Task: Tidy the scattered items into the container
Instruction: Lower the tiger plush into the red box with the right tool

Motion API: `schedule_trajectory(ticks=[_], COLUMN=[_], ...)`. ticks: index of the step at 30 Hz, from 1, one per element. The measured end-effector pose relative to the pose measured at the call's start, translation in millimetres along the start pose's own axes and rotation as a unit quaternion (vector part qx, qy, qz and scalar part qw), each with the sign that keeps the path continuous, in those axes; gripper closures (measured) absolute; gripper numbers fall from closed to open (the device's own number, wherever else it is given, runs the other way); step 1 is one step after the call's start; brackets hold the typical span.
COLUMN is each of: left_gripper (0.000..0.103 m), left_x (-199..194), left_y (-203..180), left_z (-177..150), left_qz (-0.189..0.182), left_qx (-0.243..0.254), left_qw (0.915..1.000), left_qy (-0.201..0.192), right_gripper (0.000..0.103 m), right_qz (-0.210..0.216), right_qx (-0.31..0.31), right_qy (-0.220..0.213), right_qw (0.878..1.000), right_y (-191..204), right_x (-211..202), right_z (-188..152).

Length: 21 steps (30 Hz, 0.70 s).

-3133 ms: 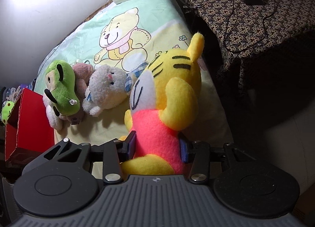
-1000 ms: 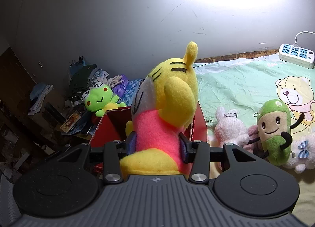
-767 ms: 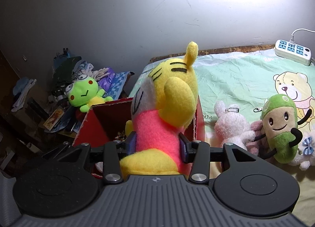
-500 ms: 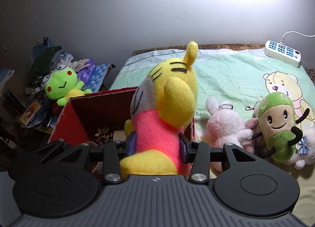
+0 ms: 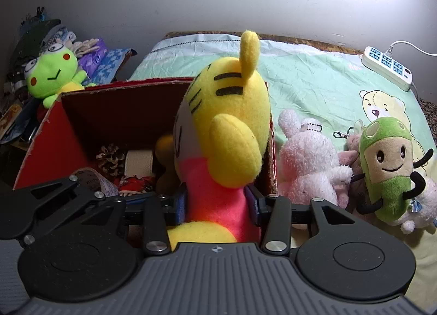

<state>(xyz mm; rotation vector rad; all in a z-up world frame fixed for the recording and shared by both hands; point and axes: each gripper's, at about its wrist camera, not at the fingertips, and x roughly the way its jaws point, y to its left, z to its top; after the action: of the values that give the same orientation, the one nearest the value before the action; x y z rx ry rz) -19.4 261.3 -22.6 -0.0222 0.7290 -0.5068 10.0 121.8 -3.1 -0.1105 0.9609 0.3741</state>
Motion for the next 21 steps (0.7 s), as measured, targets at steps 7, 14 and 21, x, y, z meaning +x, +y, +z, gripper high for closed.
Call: schedule_trajectory(ticks=[7,14,21], left_gripper=[0.036,0.031,0.03], left_x=[-34,-35,-36], left_y=[-25,-20,-19], left_z=[-6,5,9], left_qz=[-0.022,-0.038,-0.043], left_qx=[-0.029,-0.026,-0.031], left_qw=[0.9992,0.9989,0.9986], left_qy=[0.015,0.009,0.007], right_gripper=[0.049,0.045,0.047], right_qz=[0.001,-0.004,0.021], right_qx=[-0.01,0.016,0.08], right_qy=[0.002,-0.04,-0.104], right_qw=[1.0,0.999,0.991], right_y=[9,0,-24], right_x=[9,-17,-50], right_z=[0,3,9])
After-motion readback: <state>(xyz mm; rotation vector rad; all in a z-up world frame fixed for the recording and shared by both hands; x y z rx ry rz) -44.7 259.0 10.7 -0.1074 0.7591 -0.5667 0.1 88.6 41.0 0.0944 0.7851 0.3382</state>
